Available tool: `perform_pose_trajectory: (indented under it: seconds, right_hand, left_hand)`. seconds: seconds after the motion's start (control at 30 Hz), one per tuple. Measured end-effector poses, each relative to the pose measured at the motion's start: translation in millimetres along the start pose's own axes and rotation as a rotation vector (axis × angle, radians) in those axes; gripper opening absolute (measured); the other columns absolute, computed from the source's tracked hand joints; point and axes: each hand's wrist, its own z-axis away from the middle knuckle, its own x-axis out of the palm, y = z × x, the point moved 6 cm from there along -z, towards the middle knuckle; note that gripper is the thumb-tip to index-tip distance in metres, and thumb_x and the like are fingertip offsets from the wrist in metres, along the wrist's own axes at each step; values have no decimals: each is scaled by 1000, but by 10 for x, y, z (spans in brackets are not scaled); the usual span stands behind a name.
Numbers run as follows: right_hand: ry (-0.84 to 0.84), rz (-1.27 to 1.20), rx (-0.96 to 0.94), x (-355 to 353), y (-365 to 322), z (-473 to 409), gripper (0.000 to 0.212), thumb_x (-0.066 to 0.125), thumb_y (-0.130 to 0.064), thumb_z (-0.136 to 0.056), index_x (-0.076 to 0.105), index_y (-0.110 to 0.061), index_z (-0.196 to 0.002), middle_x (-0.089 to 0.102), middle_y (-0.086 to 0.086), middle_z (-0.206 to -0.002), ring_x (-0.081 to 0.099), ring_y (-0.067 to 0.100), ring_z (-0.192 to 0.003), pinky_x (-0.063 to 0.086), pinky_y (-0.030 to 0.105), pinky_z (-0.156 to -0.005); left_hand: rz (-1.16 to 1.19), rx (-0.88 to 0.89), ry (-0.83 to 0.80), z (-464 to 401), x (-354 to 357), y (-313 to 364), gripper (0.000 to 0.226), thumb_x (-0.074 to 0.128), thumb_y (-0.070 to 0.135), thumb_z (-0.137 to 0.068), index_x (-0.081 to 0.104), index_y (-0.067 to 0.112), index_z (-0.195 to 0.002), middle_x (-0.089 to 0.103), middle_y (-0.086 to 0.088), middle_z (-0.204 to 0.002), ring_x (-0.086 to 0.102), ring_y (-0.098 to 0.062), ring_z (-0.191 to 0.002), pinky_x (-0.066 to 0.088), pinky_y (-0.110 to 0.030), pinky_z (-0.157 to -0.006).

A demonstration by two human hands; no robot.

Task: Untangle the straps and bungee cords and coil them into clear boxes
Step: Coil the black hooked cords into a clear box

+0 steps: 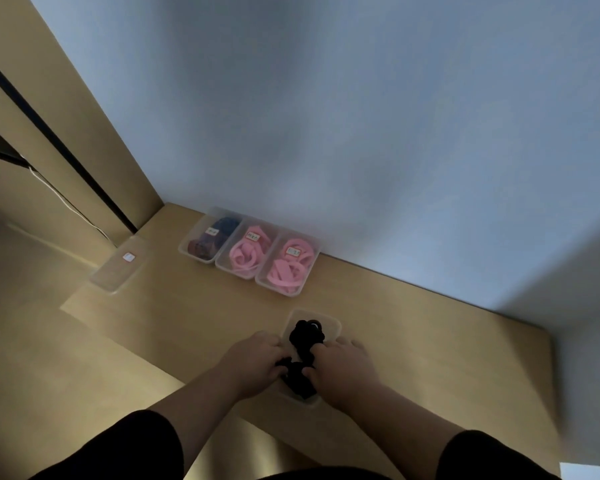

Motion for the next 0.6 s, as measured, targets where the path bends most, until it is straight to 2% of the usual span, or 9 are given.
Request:
perform_pose_trajectory:
  seconds: [0.13,0.27,0.4,0.53,0.6]
  right_hand:
    - [0,5,12,-72,18,-22,30,47,-52,-96,59,-26,-106,66,3,-110,57,27,-104,39,43,-88]
    - [3,9,22,-153,30,-38,28,46,-47,-97,60,-25,-107,65,3,-111,58,27,-104,41,43,-90]
    - [29,1,49,-244,26,-38,30,47,-46,-96,60,-25,-113,64,2,-116,57,26,-108,42,42,-94]
    - [55,12,80,-376,-68,-140,35,46,-45,-98,58,-24,-123,62,2,-123,56,25,-112,43,39,-97]
    - [75,22,108,-449,-171,-240,38,45,-45,-98,58,-22,-125,59,2,-128,55,24,-114,43,38,-98]
  left_hand:
    - [-93,-46,-17,-31,-6,61,33,44,37,-100,65,27,-125,53,3,-128,44,-22,-121,46,-37,-87]
    - [-86,-64,5,-111,-36,157,28,48,31,-96,67,20,-113,53,-1,-122,46,-26,-116,41,-36,-78]
    - [-28,13,78,-124,-107,149,29,45,30,-96,69,18,-108,55,1,-123,49,-23,-115,44,-37,-83]
    - [8,126,200,-117,-306,23,36,46,29,-95,65,19,-123,59,-1,-130,52,-27,-116,45,-38,-94]
    - [45,209,300,-74,-472,-85,37,53,25,-91,68,14,-122,65,-5,-128,58,-32,-109,49,-37,-90]
